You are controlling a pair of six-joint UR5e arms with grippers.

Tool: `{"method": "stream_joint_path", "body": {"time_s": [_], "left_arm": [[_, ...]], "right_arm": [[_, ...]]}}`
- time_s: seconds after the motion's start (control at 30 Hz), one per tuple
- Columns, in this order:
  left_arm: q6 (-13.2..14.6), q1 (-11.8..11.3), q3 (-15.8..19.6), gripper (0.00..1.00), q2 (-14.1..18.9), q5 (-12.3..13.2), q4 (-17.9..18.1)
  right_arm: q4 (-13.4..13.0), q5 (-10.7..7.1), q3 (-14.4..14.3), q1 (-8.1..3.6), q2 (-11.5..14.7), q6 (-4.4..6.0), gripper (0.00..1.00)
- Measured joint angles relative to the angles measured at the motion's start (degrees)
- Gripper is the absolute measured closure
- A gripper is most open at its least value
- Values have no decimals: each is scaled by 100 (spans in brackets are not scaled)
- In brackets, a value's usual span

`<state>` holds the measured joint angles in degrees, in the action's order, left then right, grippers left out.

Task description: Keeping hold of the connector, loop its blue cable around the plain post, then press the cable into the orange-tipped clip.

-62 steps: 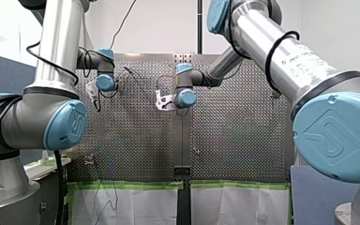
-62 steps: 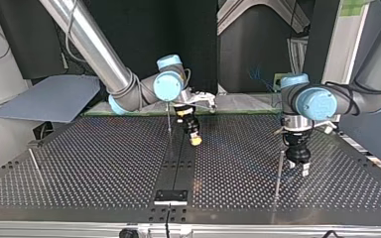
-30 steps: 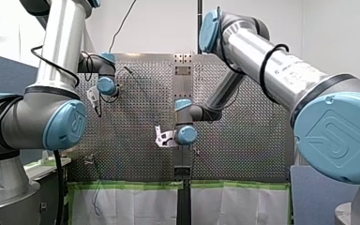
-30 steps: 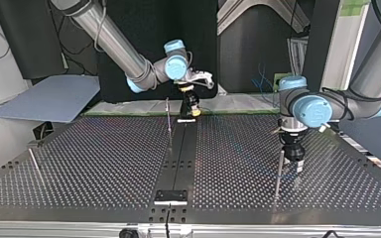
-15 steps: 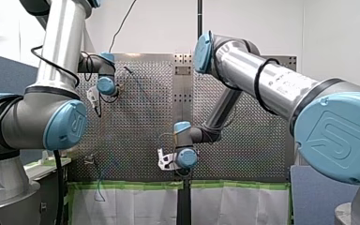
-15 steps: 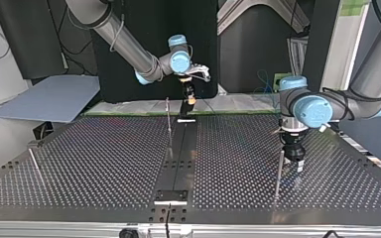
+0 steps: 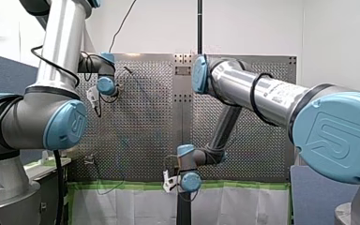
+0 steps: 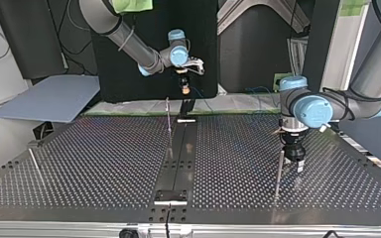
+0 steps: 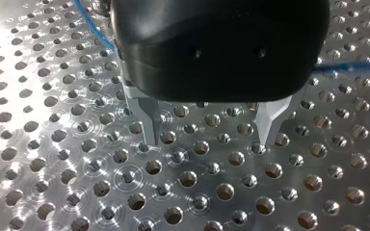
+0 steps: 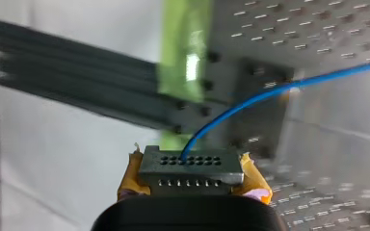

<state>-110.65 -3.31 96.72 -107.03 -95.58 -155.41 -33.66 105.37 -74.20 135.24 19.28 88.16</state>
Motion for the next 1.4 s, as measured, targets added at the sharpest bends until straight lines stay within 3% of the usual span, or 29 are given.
{"method": "stream_joint_path", "body": {"time_s": [0.2,0.37,0.47,0.67,1.17,1.4], "left_arm": [[0,-3,-2,0,0,12,-7],[0,-5,0,0,-3,10,-15],[0,-9,-2,0,-2,9,-17],[0,-15,-2,0,-3,8,-25],[-34,-32,-3,0,-2,-28,-60],[-44,-36,-1,0,-3,-35,-70]], "right_arm": [[-227,218,-237,-74,-335,40,100],[-429,286,-478,-141,-573,59,100],[-590,299,-641,-164,-576,67,100],[-939,362,-991,-198,-295,92,100],[-1735,691,-1788,-115,497,102,100],[-2103,909,-2156,-164,865,187,100]]}}
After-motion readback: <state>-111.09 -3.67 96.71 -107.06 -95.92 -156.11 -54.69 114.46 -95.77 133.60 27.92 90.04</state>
